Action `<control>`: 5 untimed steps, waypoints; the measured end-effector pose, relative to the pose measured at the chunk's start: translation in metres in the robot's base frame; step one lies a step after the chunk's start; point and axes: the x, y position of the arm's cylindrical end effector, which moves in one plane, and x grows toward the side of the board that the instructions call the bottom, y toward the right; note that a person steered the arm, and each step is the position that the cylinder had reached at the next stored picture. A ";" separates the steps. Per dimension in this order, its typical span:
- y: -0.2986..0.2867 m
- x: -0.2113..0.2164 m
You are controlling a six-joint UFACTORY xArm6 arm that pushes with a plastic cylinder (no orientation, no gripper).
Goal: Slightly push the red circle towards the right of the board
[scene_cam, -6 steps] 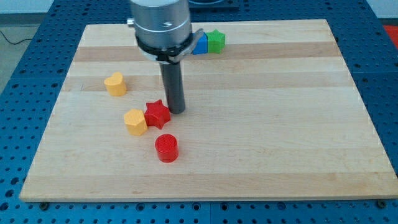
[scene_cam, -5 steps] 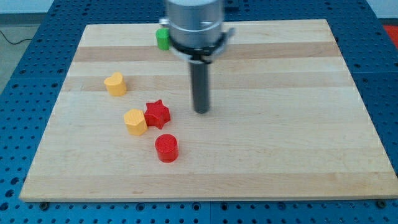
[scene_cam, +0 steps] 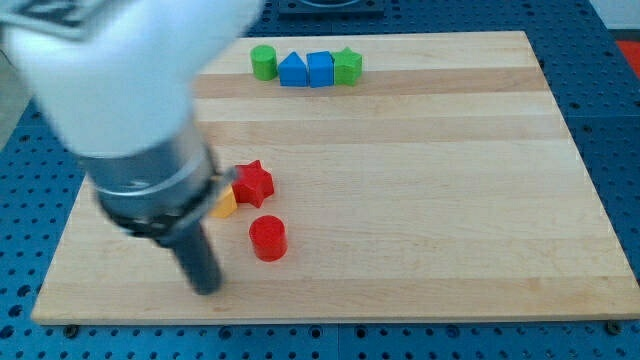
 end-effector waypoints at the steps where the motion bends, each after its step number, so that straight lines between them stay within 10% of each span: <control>1: 0.013 -0.023; 5: 0.123 -0.079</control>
